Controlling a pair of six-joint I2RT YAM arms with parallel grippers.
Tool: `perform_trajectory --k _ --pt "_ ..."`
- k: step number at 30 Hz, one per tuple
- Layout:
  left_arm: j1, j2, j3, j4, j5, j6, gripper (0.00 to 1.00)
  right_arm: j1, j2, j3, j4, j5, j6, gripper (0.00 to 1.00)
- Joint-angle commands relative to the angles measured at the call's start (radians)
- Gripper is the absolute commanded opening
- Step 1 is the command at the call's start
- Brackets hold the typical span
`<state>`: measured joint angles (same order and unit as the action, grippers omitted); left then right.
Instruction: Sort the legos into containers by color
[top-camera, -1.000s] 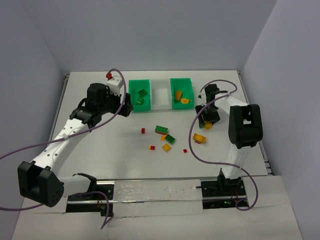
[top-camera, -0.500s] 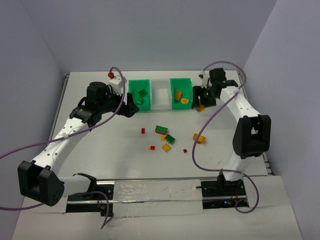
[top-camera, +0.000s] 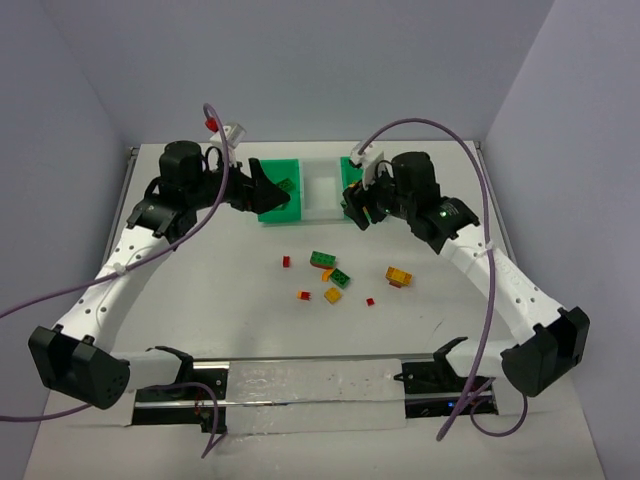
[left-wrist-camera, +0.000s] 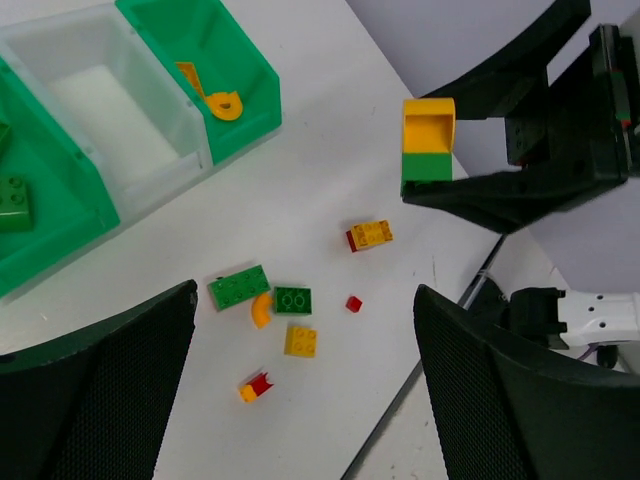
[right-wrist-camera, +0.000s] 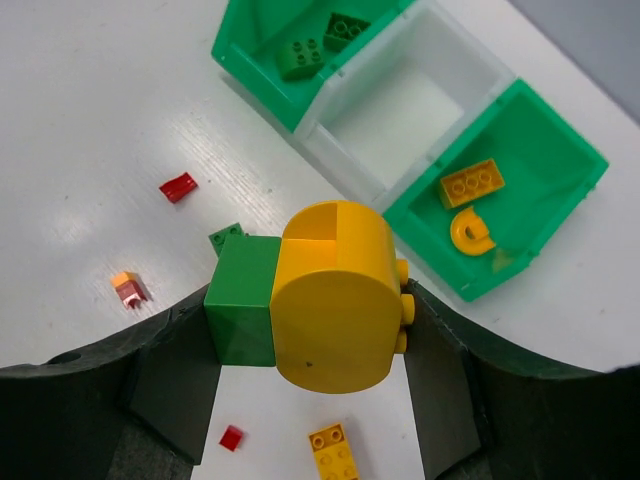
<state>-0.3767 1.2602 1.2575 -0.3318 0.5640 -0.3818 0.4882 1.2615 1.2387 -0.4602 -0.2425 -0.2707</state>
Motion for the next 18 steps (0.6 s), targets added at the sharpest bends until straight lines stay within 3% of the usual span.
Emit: perform_trajectory --k 1,9,18 --pt "-0.006 0.017 0.023 0.063 0.045 -0.082 0.92 0.085 -0.056 -0.028 0.109 0.075 -0.12 0.0" --pt "-0.074 0.061 0.029 0.031 0.085 -0.075 0.88 0.251 -0.15 -0.109 0.125 0.073 -0.306 0.0" --pt "-0.166 0.064 0.011 0.022 0.117 -0.086 0.91 0.369 -0.15 -0.143 0.141 0.162 -0.403 0.0"
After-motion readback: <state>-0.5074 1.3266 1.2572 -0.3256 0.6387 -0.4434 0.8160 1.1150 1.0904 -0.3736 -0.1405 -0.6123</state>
